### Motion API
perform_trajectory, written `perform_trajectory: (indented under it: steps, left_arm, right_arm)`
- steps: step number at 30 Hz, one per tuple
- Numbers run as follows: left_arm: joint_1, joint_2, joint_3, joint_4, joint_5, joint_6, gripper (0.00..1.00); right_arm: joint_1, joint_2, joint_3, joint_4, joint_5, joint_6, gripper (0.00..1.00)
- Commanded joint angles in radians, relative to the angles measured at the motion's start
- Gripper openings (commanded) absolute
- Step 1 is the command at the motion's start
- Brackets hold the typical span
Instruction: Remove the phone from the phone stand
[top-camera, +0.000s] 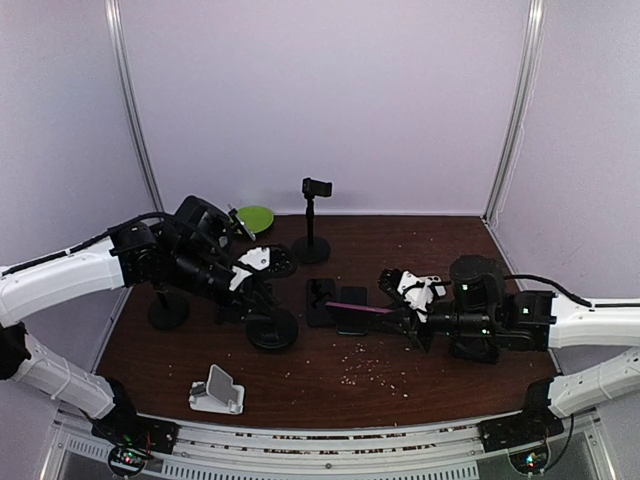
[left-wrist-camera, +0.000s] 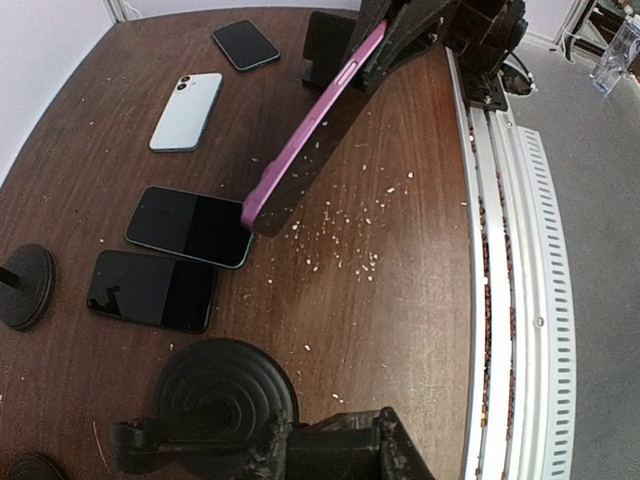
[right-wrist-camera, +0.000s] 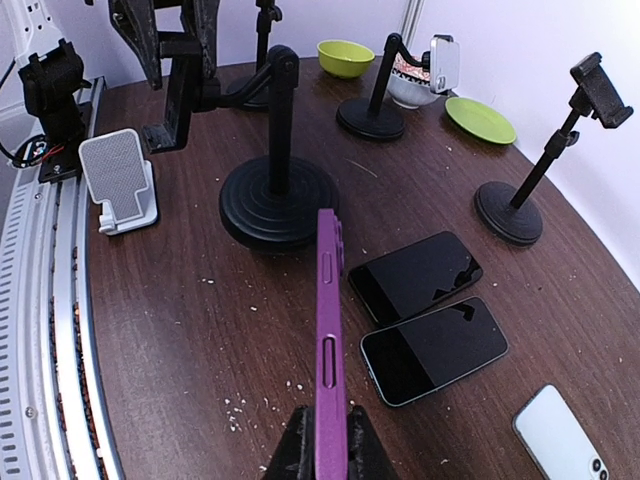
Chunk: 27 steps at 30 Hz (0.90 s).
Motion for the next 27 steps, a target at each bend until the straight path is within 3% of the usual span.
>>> perform_trajectory:
  steps: [1,8,10,13,21,27]
  left_arm:
    - [0.000,-0.038,0.057,0.081,-0.027,0.010,0.00]
    - [0.012,-0.041,0.044,0.082,-0.106,-0.039,0.00]
    - [0.013,-0.050,0.024,0.097,-0.115,-0.053,0.00]
    - [0.012,-0.068,-0.004,0.109,-0.131,-0.071,0.00]
    - [0.030,-0.082,-0.054,0.152,-0.214,-0.111,0.00]
    - [0.045,-0.040,-0.045,0.126,-0.254,-0.132,0.00]
  right_arm:
    - [-0.005,-0.047,-0.004,0.039,0.038,0.014,0.00]
    - [-0.083,-0.074,-0.006,0.081,0.134,0.145,0.00]
    - [-0.136,-0.042,0.012,0.088,0.064,0.225,0.00]
    - [-0.161,0.008,0.161,-0.150,0.049,0.241,0.00]
    - [-0.314,-0.004,0.096,0.025,0.001,0.346,0.00]
    - [-0.425,0.172,0.184,0.100,-0.028,0.485,0.00]
